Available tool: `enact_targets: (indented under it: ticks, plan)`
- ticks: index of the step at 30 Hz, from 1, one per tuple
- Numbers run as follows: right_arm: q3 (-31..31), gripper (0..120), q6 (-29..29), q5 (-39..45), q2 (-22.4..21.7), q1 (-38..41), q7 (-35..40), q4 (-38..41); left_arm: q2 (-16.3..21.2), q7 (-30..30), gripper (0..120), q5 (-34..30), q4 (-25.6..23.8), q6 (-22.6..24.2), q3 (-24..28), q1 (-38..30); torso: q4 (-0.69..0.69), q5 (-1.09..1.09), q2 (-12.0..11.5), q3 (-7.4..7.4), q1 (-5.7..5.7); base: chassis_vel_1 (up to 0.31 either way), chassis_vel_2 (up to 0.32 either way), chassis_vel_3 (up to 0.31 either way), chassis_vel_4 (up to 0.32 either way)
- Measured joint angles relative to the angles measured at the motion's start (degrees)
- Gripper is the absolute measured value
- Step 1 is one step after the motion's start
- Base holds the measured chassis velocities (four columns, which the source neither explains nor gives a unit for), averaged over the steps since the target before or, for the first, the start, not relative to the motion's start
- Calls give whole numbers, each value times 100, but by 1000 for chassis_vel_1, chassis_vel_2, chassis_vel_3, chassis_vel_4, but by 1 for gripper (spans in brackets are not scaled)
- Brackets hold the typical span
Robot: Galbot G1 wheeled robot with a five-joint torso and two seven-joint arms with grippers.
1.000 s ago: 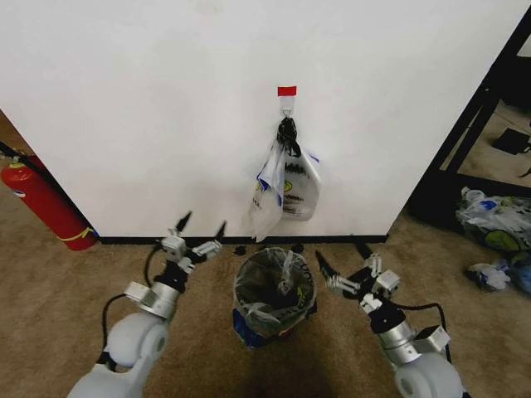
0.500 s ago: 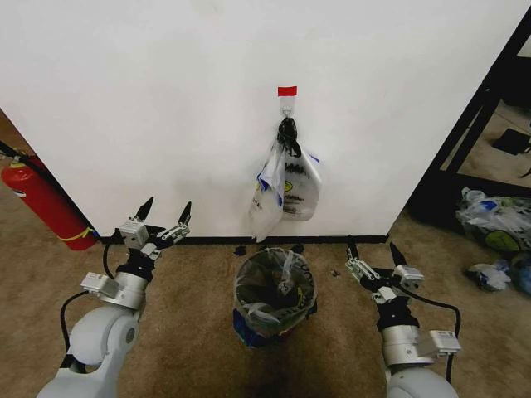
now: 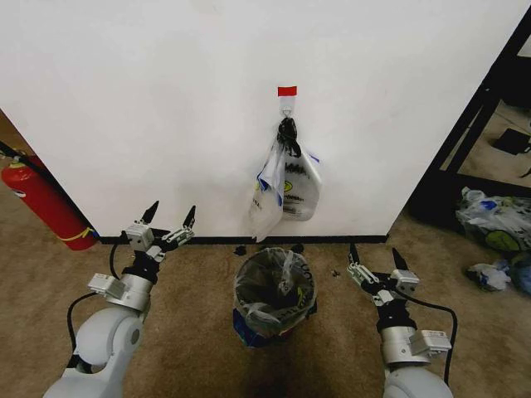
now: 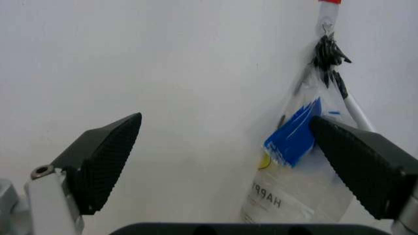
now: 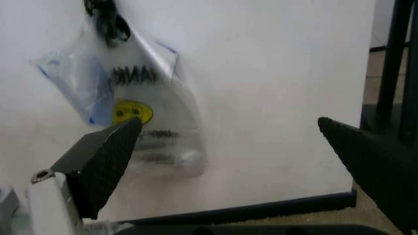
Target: Pick up the garbage bag from the wall and place it over the trash bin.
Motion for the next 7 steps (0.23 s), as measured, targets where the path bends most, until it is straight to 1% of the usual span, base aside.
enact_targets:
  ticks: [7]
  plan:
    - [-5, 100, -5, 31, -12, -22, -73, -30, -8, 6, 100, 9, -5, -8, -26, 11, 0, 0, 0, 0, 0, 0, 0, 0, 0]
